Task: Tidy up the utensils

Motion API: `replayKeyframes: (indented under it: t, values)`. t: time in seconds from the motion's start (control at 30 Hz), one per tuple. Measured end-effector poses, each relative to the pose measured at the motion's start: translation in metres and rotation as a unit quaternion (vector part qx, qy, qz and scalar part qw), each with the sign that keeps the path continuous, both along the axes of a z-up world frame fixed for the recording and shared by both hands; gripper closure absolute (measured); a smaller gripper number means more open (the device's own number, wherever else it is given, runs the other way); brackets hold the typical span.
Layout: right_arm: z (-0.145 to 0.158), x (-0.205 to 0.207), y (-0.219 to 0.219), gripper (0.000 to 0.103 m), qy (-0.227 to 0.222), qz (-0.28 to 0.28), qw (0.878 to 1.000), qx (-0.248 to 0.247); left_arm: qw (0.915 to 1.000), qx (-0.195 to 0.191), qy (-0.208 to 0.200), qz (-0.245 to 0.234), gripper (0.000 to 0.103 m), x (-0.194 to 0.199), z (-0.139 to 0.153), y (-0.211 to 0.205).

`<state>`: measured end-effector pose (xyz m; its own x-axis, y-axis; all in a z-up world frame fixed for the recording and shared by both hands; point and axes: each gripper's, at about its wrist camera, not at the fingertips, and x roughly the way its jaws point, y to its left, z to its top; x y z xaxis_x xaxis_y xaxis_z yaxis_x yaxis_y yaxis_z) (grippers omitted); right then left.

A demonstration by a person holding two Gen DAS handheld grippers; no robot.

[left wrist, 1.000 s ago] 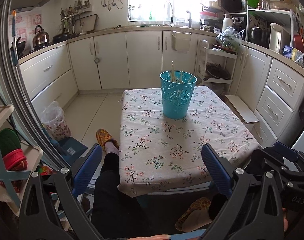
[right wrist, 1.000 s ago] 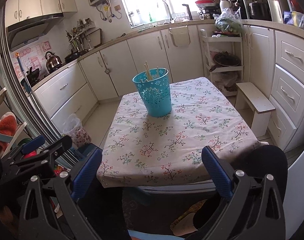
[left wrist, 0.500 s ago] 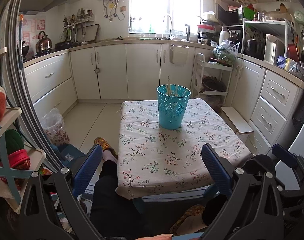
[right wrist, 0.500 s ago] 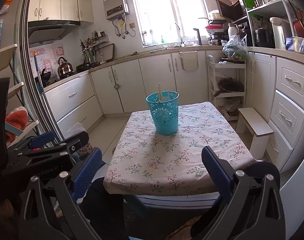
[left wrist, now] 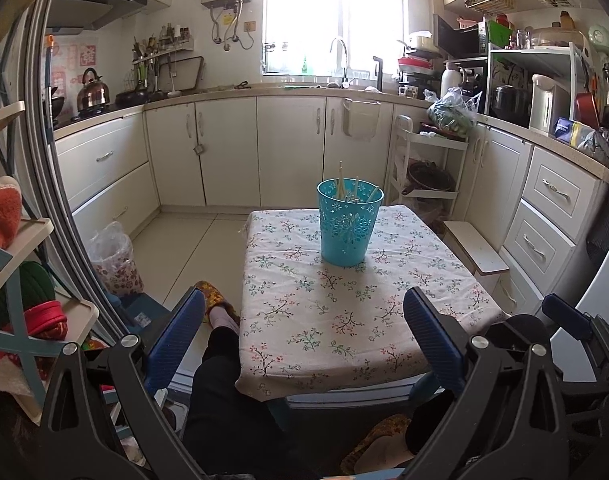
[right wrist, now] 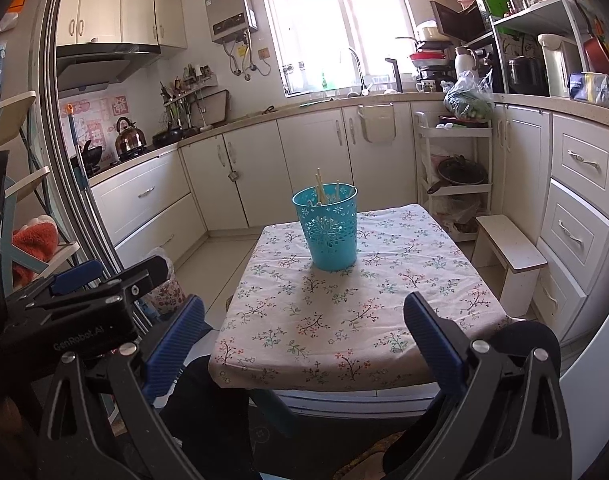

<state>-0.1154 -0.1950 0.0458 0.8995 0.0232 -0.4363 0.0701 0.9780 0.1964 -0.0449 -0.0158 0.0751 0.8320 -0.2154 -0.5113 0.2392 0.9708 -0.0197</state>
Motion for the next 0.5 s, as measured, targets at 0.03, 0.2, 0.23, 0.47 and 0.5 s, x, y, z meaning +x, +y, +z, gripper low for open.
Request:
replayKeyframes:
  t: [0.03,0.2,0.23,0.47,0.5]
  values:
    - [-0.0001,0.0001,-0.0003,0.007,0.0,0.0,1.0,0.0,1.0,0.0,0.0,0.0,0.008,-0.0002,0.0,0.0]
    - [-0.0001,0.0,-0.0005,0.007,0.0,0.0,1.0,0.0,1.0,0.0,-0.001,0.0,0.008,-0.0001,0.0001,0.0]
    - [-0.0004,0.0003,-0.0009,0.007,0.0,0.0,1.0,0.0,1.0,0.0,-0.001,0.0,0.008,-0.0001,0.0001,0.0002]
    - [0.0017,-0.0018,-0.0019,0.007,-0.002,-0.001,1.0,0.0,1.0,-0.001,-0.001,0.002,0.008,-0.0017,0.0015,0.0003]
    - [0.0021,-0.0018,-0.002,0.007,-0.002,-0.001,1.0,-0.001,1.0,-0.001,-0.001,0.002,0.008,-0.0026,0.0016,0.0007]
